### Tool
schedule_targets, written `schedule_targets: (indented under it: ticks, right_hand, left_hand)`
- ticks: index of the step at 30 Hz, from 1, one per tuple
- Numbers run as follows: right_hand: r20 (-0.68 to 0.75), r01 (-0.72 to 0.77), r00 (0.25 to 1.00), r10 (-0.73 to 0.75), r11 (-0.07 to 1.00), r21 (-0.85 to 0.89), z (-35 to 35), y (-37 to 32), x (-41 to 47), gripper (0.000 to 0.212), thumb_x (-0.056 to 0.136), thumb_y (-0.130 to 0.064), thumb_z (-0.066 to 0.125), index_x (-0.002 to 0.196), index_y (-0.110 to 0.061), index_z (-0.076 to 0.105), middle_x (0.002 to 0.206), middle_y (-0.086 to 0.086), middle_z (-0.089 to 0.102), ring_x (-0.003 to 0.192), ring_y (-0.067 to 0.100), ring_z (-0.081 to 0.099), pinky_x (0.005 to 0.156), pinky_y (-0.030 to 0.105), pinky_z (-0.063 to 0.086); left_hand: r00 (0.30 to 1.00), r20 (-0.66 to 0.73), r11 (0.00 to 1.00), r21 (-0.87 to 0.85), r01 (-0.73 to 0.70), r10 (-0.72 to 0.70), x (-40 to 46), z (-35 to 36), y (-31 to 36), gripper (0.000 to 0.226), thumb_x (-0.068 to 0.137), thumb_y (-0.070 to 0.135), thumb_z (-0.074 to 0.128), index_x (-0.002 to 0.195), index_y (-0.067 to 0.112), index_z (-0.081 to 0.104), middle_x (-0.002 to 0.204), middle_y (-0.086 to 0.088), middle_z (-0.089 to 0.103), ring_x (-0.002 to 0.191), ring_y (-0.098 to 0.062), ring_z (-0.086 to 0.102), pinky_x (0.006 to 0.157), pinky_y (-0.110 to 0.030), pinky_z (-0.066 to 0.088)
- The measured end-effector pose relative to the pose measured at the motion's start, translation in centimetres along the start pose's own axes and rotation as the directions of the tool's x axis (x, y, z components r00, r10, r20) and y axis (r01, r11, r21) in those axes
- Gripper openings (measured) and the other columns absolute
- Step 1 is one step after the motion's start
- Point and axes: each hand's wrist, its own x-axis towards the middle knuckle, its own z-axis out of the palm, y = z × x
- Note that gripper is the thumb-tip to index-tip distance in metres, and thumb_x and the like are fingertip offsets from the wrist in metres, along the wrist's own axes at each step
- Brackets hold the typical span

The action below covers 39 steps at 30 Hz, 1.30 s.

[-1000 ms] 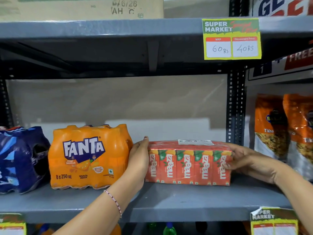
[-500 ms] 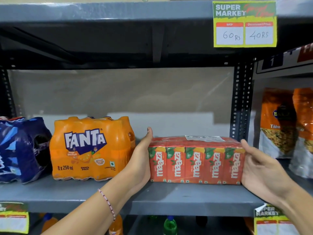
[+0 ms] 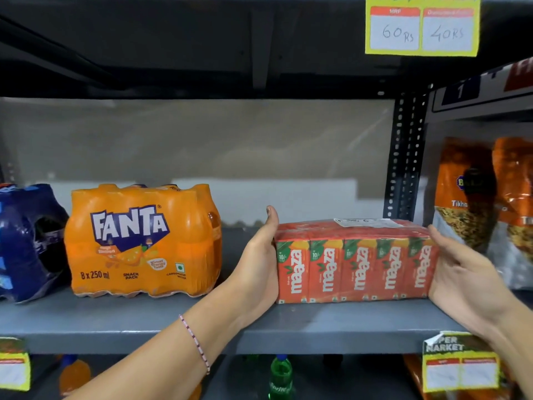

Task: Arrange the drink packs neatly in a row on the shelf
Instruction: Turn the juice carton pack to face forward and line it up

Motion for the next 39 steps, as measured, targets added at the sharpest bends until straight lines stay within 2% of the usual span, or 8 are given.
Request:
schedule_targets:
  ticks: [12,18,21,23,25,28,34,39]
  right_hand:
    - [-0.193,0.055,0.978,-0.074,0.993,-0.101,1.1,0.4,-0.1,0.036,0.100,-0.033,0.045,0.121,-0.022,0.072,0.120,0.006,0.076,0.105,0.020,0.074,0.091,0.049,0.053]
    - [-0.297,0.069,0.945,-0.136,0.971,-0.227,2.3,0.6,-0.9,0.044,0.096,-0.044,0.051,0.134,-0.026,0.063,0.125,0.005,0.074,0.115,0.022,0.069,0.094,0.047,0.053]
    - [-0.413,0.143,0.853,-0.318,0.905,-0.401,0.2,1.8,-1.9,0.053,0.083,-0.055,0.064,0.128,-0.027,0.066,0.126,0.001,0.073,0.119,0.022,0.067,0.097,0.045,0.053]
    - [-0.491,0.108,0.749,-0.444,0.814,-0.571,-2.8,4.0,-2.7,0.075,0.078,-0.071,0.063,0.136,-0.024,0.059,0.137,0.009,0.064,0.124,0.023,0.062,0.102,0.040,0.051]
    - [-0.500,0.103,0.705,-0.503,0.770,-0.630,0.6,5.4,-4.5,0.061,0.085,-0.066,0.059,0.128,-0.024,0.063,0.131,0.019,0.064,0.114,0.024,0.062,0.099,0.036,0.053]
    - [-0.416,0.256,0.710,-0.568,0.759,-0.599,14.6,7.5,-6.1,0.013,0.096,-0.026,0.061,0.099,-0.019,0.071,0.102,0.001,0.075,0.097,0.016,0.068,0.086,0.034,0.056]
    - [-0.077,0.126,0.977,-0.199,0.829,-0.545,23.4,8.0,-2.9,0.032,0.095,-0.005,0.061,0.105,-0.034,0.071,0.109,-0.023,0.075,0.108,-0.002,0.068,0.100,0.034,0.054]
    - [0.035,0.377,0.818,-0.575,0.488,-0.787,22.7,5.8,-4.1,0.028,0.089,-0.006,0.069,0.102,-0.030,0.076,0.107,-0.022,0.075,0.109,-0.004,0.065,0.097,0.012,0.045]
  left_hand:
    - [0.996,0.090,1.000,0.004,-0.010,0.010,0.6,-0.4,-0.3,0.072,0.093,0.071,0.033,0.133,0.017,0.060,0.125,-0.016,0.073,0.115,-0.034,0.070,0.096,-0.049,0.057]
    - [0.965,0.178,0.950,0.213,-0.228,0.192,-2.2,-3.1,0.9,0.067,0.095,0.058,0.045,0.152,0.022,0.042,0.139,0.000,0.065,0.101,0.003,0.068,0.082,-0.022,0.055]
    - [0.763,0.086,0.661,0.444,-0.605,0.640,-7.0,-7.5,3.5,0.046,0.092,0.033,0.059,0.134,0.015,0.063,0.131,0.006,0.070,0.111,0.006,0.066,0.097,-0.019,0.053]
    - [0.555,-0.052,0.479,0.576,-0.662,0.830,-9.6,-11.9,4.8,0.026,0.094,0.022,0.059,0.116,0.012,0.069,0.115,-0.001,0.075,0.107,-0.004,0.070,0.092,-0.018,0.054]
    - [0.466,-0.235,0.499,0.630,-0.595,0.853,-10.7,-17.2,4.5,0.024,0.092,0.022,0.059,0.114,0.019,0.065,0.115,-0.002,0.071,0.102,0.000,0.069,0.088,-0.018,0.056]
    - [0.576,-0.412,0.675,0.639,-0.370,0.706,-10.3,-21.6,3.9,0.043,0.091,0.011,0.067,0.126,0.033,0.055,0.121,0.002,0.062,0.093,0.011,0.065,0.078,-0.019,0.057]
    - [0.852,-0.362,0.785,0.613,-0.087,0.377,-9.1,-24.6,5.6,0.093,0.066,0.068,0.077,0.145,0.034,0.040,0.133,0.011,0.063,0.122,-0.019,0.061,0.108,-0.051,0.046]
    - [0.880,-0.341,0.862,0.488,-0.136,0.332,-8.8,-26.6,6.0,0.121,0.038,0.076,0.085,0.143,0.033,0.045,0.133,0.004,0.068,0.120,-0.025,0.065,0.105,-0.055,0.048]
